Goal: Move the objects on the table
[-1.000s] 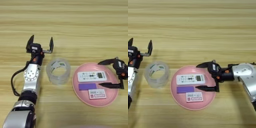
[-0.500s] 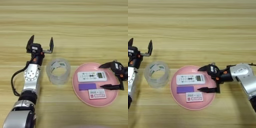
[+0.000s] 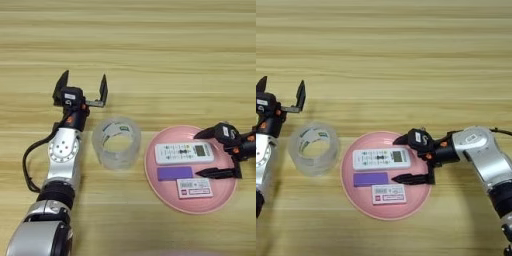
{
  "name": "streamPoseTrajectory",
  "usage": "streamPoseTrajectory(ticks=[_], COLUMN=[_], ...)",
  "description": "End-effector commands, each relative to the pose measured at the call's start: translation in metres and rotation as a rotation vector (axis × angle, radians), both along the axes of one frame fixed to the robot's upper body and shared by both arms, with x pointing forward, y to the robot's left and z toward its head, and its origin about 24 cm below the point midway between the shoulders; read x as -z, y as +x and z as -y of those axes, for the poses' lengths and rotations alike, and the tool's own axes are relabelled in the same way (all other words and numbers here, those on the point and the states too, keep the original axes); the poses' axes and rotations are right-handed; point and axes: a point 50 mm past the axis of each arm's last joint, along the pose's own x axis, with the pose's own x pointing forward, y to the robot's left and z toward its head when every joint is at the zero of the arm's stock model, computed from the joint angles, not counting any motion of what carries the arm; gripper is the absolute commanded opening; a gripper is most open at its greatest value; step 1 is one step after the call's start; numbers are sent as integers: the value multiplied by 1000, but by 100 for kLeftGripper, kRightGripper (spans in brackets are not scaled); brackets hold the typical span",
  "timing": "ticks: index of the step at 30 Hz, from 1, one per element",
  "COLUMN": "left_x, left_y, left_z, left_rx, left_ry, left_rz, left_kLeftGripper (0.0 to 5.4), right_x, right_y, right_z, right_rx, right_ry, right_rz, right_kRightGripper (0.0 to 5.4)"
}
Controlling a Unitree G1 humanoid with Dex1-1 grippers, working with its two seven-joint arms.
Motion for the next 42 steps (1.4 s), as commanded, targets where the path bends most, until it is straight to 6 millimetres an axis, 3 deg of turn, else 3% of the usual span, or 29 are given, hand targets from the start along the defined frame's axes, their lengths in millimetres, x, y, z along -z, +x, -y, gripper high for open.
streamPoseTrajectory(ticks=[1,8,26,34,42], left_x=[-1,-1,-1,-1,-2], left_y=[1,1,1,2,2], left_z=[0,-1,-1,-2,-2], left_rx=[-2,-3,-3,-3,-3], left_ry=[-6,-5,-5,-5,-6], left_rz=[9,8,9,8,10], left_kLeftGripper=[540,540,540,540,540], right_x=[-2,3,2,-1,-25], right_y=[5,4,5,5,13], right_z=[0,1,0,-1,1], right_rx=[-1,-13,-20,-20,17], right_ry=[-23,-46,-46,-25,48], right_rz=[15,6,12,23,110], right_kRightGripper=[538,504,294,289,289])
